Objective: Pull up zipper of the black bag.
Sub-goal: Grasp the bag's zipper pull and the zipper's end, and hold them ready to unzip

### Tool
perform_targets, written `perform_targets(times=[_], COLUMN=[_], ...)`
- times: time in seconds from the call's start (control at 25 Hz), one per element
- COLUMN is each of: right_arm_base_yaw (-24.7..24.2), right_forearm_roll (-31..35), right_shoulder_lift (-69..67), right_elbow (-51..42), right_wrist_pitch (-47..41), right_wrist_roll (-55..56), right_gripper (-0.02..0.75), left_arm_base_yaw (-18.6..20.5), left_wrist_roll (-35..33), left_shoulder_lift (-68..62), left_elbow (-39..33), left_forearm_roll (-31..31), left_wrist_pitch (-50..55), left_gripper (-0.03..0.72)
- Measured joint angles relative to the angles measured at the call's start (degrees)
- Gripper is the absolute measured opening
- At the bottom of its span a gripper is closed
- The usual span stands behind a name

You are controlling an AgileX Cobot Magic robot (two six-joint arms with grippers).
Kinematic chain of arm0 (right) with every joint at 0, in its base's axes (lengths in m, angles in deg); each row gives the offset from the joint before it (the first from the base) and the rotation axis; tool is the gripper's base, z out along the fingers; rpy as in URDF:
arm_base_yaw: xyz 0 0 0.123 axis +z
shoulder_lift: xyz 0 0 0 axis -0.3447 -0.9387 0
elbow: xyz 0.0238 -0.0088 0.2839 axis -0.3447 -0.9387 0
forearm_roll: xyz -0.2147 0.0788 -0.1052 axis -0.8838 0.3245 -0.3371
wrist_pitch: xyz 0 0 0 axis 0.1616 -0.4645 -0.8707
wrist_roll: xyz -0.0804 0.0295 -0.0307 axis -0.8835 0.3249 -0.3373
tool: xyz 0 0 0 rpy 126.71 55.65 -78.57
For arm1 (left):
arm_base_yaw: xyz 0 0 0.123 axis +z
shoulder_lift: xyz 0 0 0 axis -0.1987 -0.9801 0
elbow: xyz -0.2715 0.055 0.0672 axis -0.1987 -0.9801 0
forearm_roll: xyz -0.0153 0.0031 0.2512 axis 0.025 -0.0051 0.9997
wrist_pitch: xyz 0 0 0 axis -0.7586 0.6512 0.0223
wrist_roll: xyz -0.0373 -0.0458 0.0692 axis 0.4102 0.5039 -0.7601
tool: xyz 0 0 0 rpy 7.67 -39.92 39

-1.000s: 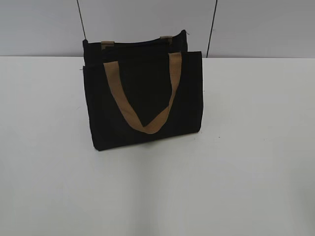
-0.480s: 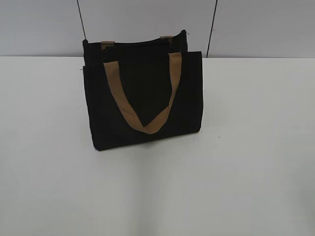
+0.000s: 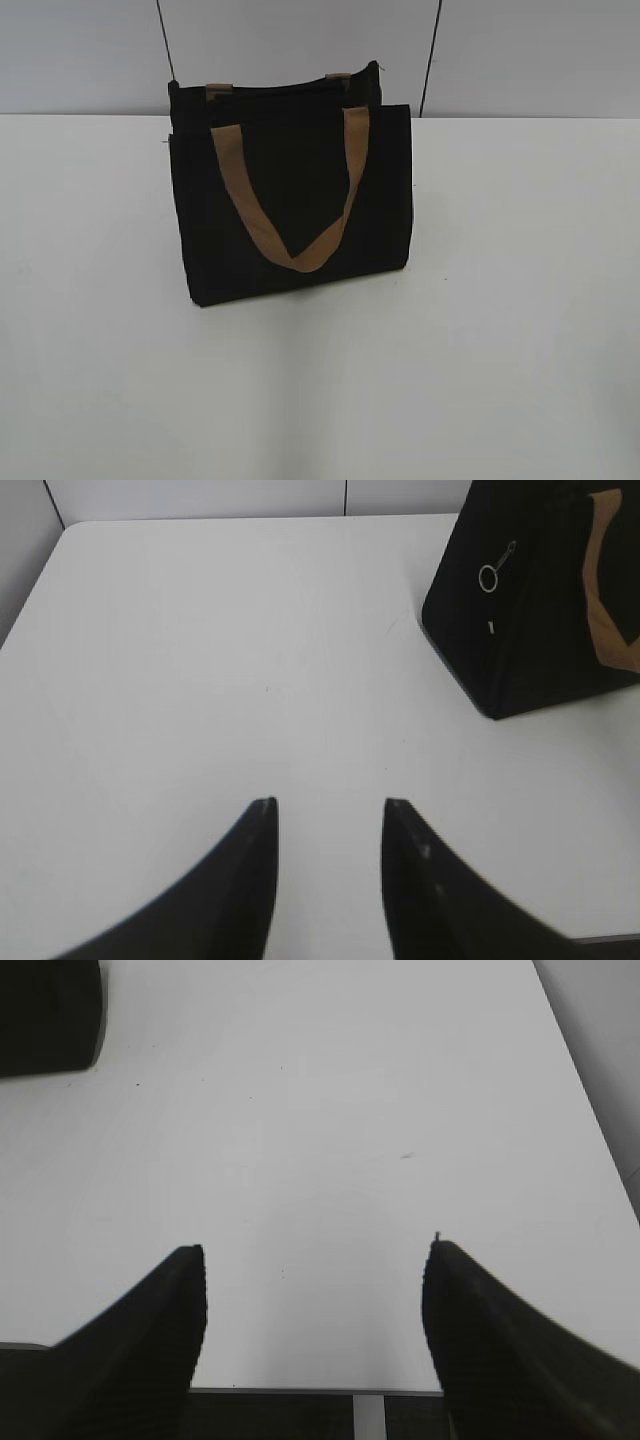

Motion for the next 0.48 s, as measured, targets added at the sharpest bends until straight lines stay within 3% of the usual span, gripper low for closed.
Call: perform_targets(times=[0.2, 0.32, 0.48], right_arm_base_yaw=[0.0, 0.0, 0.0], right_forearm_roll=[0.0, 0.0, 0.0], right_shoulder_lift=[0.0, 0.0, 0.0], right_elbow=[0.0, 0.0, 0.0], right_wrist_pitch=[0.0, 0.0, 0.0], right_wrist_roll=[0.0, 0.0, 0.0], right_gripper=[0.514, 0.514, 0.514], left_arm_base_yaw=[0.0, 0.0, 0.0], left_wrist_roll=[0.0, 0.0, 0.0], left_shoulder_lift=[0.0, 0.0, -0.9], left_elbow=[0.0, 0.5, 2.3], left_forearm_roll=[0.3, 0.4, 0.9], left_wrist_pitch=[0.0, -0.8, -12.7], left_gripper=[0.552, 0.594, 0.587])
